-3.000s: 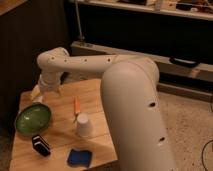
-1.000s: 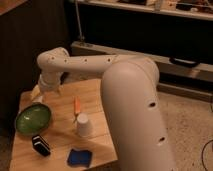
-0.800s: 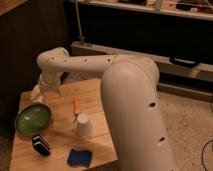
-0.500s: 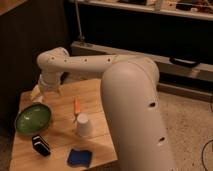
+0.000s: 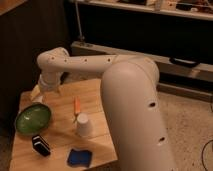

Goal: Place the ceramic cup over the eraser

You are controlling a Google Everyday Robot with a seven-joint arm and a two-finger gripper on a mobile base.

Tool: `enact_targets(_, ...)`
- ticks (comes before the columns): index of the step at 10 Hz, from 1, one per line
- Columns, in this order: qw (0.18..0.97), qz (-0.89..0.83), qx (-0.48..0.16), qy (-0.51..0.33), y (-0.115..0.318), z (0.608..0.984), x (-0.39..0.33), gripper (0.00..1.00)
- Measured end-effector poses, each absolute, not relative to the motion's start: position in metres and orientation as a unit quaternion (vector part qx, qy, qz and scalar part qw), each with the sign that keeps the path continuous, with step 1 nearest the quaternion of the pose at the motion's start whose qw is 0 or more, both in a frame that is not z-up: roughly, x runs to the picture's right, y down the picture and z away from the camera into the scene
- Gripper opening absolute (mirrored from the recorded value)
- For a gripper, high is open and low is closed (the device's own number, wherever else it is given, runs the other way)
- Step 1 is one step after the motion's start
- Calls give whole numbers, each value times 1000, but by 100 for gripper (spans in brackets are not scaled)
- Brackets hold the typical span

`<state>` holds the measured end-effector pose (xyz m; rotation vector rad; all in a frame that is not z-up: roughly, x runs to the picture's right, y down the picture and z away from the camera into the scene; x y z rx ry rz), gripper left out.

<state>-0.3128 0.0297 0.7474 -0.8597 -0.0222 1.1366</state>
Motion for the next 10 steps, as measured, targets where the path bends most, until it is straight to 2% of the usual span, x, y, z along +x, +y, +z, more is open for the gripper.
enact_targets(4,764,520,-381,-19,25,745,-307,80)
enact_targets(7,777,522,-345,-64,13,731,-256,80)
enact_targets(10,775,525,-317,-150,15,708,-174,80)
